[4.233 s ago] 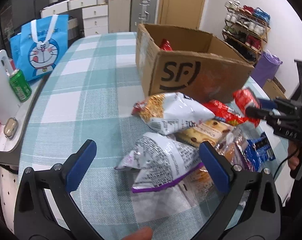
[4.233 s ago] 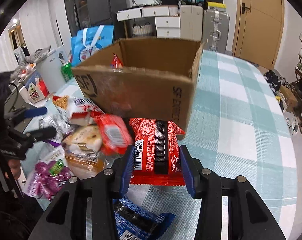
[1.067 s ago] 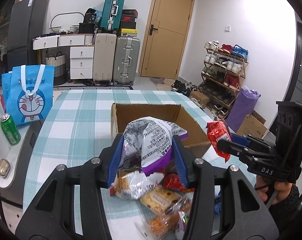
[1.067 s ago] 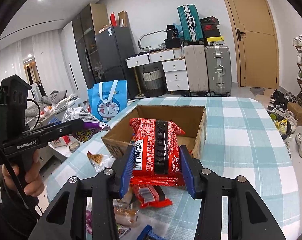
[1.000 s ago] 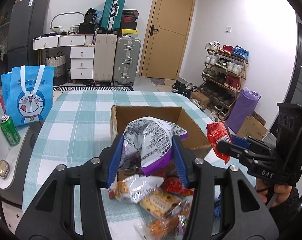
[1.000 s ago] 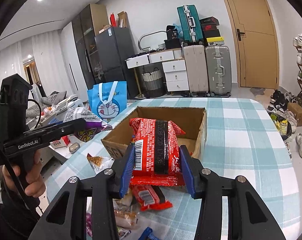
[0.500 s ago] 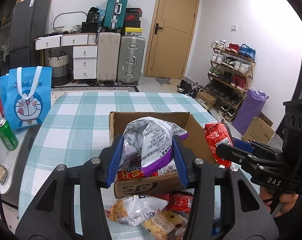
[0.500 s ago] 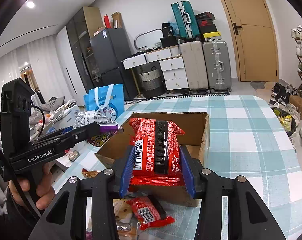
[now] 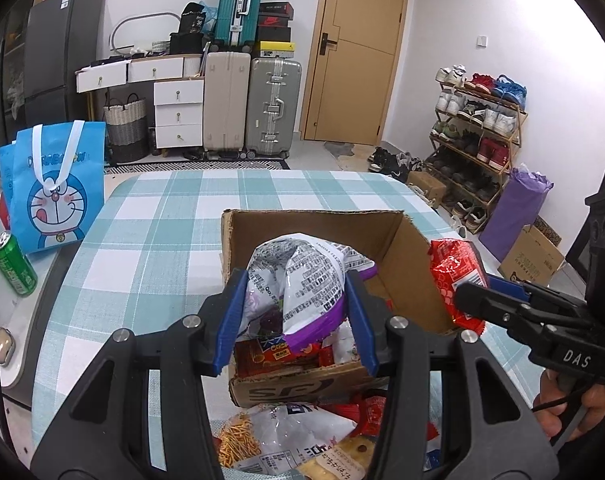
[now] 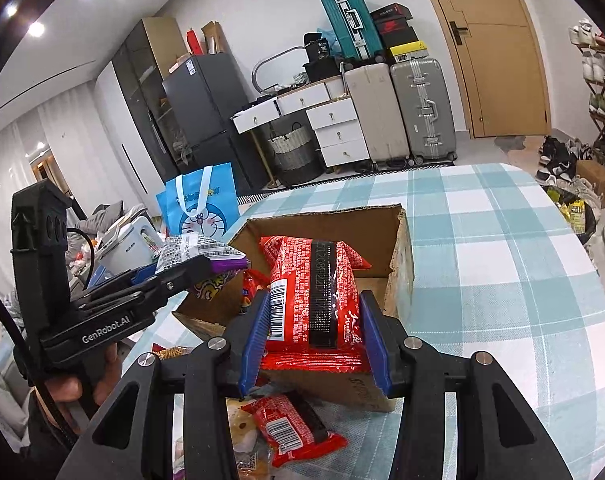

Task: Organize snacks
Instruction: 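Lift both held snacks over the box and open both grippers inside it, then move both grippers back toward the remaining snacks on the table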

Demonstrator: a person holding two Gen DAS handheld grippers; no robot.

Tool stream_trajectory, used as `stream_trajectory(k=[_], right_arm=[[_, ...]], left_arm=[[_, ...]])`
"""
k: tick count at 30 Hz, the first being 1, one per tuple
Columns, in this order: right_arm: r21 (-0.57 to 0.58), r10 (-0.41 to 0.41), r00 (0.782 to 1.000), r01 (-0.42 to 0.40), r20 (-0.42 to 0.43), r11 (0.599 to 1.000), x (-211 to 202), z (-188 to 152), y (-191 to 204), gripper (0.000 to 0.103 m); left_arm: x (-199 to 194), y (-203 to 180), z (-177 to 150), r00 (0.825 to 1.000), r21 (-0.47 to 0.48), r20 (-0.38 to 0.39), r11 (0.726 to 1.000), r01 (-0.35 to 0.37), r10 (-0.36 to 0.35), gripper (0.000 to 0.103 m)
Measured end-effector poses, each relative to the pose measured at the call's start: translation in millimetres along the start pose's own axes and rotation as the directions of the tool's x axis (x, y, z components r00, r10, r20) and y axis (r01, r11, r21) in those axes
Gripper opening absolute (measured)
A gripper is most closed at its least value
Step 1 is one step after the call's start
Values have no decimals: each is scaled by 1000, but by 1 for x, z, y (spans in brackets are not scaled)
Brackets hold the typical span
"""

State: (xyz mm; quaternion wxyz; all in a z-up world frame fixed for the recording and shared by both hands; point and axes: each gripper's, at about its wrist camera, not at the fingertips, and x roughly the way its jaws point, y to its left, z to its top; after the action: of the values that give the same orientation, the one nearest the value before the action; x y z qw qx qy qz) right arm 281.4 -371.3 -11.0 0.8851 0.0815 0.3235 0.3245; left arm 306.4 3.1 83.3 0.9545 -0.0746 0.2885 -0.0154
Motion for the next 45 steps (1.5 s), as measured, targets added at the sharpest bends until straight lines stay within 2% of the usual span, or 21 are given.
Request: stream_trajectory(k=[8,15,17,21,22,24,27,29,30,33,45], right_arm=[[-1,-35,999,35,-5,999,12,6,5,45],[33,-46,999,46,-18,998,17,8,2,46],[37,-39,999,40,-9,999,13,9,1,49],[16,-45,999,44,6,999,1,9,2,52],[6,-53,999,53,8,999,-2,9,2,54],[-9,-61,998,61,10,998,-10,6,2,76],[-5,-39,999,39,21,999,-26,0,0,89],[-6,-38,999,38,27,999,-36,-3,-2,97],[-6,-39,999,39,31,999,-41,-5,-3,101],[-9,-36,998,36,42,999,-54,-8,-5,102],[-78,-54,998,55,11,995,-89,-33,7,102]], left_arm=[[13,8,-2,1000,-15,-21,1000,-15,15,46],[19,3,-2,999,8,-34,1000,-24,25,47],[18,1,-3,999,14,-41,1000,-19,19,51],[10,3,-4,999,-1,-34,1000,-3,3,70],[7,4,-4,999,-6,-38,1000,1,-1,77],[0,7,-4,999,-14,-35,1000,3,-4,83],[-15,10,-6,1000,-24,-24,1000,19,-20,86],[-26,11,-8,999,-22,-27,1000,21,-21,93],[-32,10,-10,1000,-13,-20,1000,19,-19,103],[-53,9,-15,1000,8,9,1000,11,-11,102],[-118,7,-50,1000,23,-3,1000,9,-9,102]])
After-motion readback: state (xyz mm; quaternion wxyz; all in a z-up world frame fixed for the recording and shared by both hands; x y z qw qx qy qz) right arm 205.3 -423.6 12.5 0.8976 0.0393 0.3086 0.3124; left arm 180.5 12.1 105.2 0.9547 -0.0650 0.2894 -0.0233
